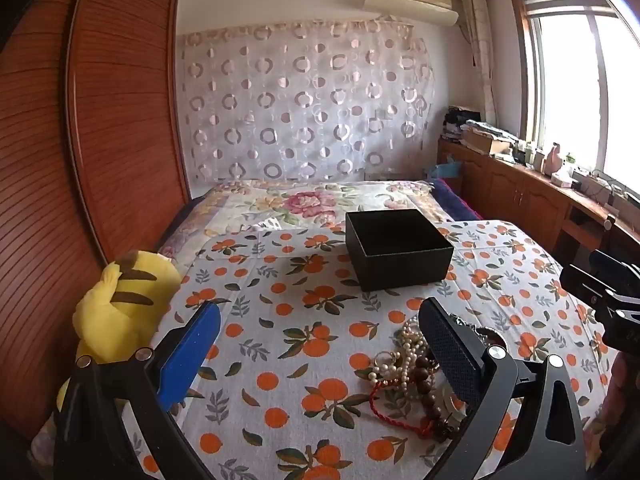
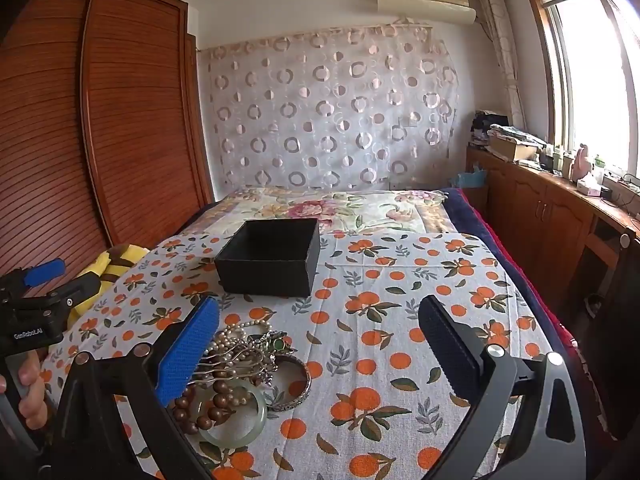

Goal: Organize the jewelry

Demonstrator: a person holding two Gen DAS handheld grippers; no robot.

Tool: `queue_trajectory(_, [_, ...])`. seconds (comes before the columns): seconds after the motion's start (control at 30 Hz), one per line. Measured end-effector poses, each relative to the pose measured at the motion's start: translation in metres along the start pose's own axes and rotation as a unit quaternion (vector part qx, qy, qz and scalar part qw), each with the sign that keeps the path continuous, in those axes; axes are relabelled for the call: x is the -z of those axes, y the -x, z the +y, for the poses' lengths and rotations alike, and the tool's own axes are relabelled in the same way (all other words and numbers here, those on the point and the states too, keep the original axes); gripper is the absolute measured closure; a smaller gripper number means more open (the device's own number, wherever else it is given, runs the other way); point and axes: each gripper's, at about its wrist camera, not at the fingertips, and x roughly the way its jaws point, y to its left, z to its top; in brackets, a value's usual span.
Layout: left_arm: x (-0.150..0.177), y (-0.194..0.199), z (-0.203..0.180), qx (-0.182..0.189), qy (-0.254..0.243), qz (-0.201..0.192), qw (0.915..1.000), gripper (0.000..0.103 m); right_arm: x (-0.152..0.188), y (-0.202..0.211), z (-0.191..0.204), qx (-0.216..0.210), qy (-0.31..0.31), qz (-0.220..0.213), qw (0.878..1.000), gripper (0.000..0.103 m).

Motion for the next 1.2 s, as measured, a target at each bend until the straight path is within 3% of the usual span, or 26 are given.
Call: queue_trajectory(1.2, [0.0010,-0.0006,-0.0011,0.002,0.003,0.001,1.0000,0.007,0.0009,0.0006,0.0023,-0.001,0.001,0.000,1.000,0.002])
